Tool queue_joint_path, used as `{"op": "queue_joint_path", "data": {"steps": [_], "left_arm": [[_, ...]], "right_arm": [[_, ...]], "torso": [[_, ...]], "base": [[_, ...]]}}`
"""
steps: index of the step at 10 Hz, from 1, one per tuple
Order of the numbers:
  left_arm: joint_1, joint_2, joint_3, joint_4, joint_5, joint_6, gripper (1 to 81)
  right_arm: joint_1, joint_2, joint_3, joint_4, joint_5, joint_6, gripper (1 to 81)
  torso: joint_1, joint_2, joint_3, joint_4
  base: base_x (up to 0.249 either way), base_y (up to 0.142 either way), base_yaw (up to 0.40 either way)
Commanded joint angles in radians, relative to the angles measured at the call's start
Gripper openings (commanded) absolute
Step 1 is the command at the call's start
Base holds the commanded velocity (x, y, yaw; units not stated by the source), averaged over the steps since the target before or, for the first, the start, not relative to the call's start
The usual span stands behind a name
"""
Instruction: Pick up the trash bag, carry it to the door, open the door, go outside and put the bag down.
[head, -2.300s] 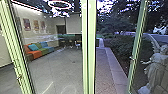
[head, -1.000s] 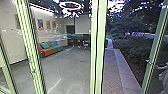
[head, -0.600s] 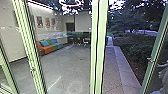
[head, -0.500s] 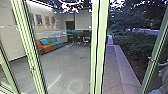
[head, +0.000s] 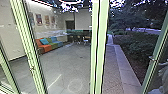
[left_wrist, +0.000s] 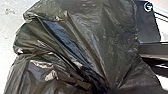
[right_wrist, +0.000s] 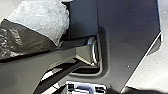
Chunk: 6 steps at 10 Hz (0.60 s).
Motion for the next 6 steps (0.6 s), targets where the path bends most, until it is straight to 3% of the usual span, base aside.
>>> {"op": "queue_joint_path", "data": {"steps": [1, 4, 6], "left_arm": [[-0.053, -0.009, -0.003, 0.004, 0.045, 0.001, 1.0], [-0.051, -0.011, -0.003, 0.006, 0.047, 0.001, 1.0], [-0.053, -0.003, -0.003, 0.006, 0.048, 0.003, 1.0]], "right_arm": [[0.017, 0.080, -0.113, 0.007, 0.015, -0.008, 81.1], [0.009, 0.177, -0.248, -0.008, 0.028, -0.019, 81.1], [0.016, 0.189, -0.256, -0.036, 0.028, -0.019, 81.1]], "torso": [[0.000, 0.000, 0.000, 0.000], [0.000, 0.000, 0.000, 0.000], [0.000, 0.000, 0.000, 0.000]], "base": [[0.000, 0.000, 0.000], [0.000, 0.000, 0.000], [0.000, 0.000, 0.000]]}}
